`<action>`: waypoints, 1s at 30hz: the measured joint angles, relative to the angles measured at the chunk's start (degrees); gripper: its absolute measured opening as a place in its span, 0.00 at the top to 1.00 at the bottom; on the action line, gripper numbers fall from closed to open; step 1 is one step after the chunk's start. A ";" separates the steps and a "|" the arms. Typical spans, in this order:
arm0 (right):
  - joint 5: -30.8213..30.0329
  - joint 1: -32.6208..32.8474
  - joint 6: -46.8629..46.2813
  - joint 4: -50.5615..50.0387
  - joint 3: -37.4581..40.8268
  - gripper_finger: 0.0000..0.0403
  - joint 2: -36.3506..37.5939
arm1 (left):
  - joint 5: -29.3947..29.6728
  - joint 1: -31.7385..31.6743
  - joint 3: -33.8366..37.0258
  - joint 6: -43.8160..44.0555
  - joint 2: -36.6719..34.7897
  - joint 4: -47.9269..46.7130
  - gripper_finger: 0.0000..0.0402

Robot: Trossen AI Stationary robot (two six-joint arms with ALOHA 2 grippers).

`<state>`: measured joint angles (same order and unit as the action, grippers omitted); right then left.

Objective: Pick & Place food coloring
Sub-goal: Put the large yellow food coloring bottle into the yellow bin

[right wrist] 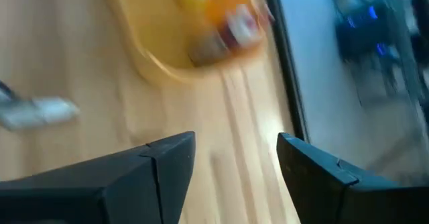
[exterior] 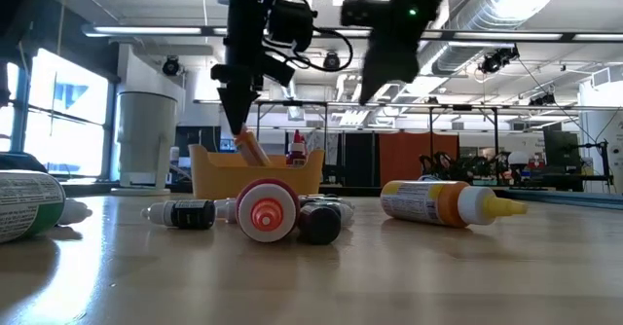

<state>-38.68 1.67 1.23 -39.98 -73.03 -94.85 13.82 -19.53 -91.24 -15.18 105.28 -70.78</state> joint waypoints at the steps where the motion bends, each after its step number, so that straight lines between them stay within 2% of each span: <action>1: -1.12 -0.02 -2.57 -3.46 0.00 0.49 0.55 | 0.00 -0.07 -0.01 -0.25 -0.05 0.45 0.73; 4: -4.52 0.00 -12.23 -14.17 0.00 0.49 2.57 | -1.02 -1.19 -0.02 0.15 -0.08 0.45 0.73; 8: -12.77 -0.07 -24.22 -24.79 1.80 0.49 6.86 | -3.27 -4.26 -0.02 2.70 -0.08 0.11 0.73; 13: -17.54 -0.57 -31.13 -23.42 8.96 0.49 15.72 | -5.16 -6.97 -0.02 6.44 -0.08 0.82 0.73; 15: -18.94 -0.55 -29.91 -20.31 12.62 0.49 19.28 | -6.37 -7.54 -0.02 7.31 -0.08 0.91 0.73; 21: -17.98 -0.55 -21.22 -8.35 20.27 0.49 29.02 | -13.24 -7.84 0.07 8.19 1.01 0.37 0.73; 26: -15.94 -0.55 -13.98 4.10 23.47 0.49 34.61 | -11.89 -7.43 0.08 8.22 3.32 0.31 0.73; 30: -10.36 -0.52 -7.93 13.50 25.60 0.49 37.01 | -8.33 -7.48 0.02 7.41 4.04 1.40 0.69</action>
<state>-49.04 1.15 -6.70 -26.48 -47.44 -57.83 5.49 -27.02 -91.22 -7.77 109.33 -69.38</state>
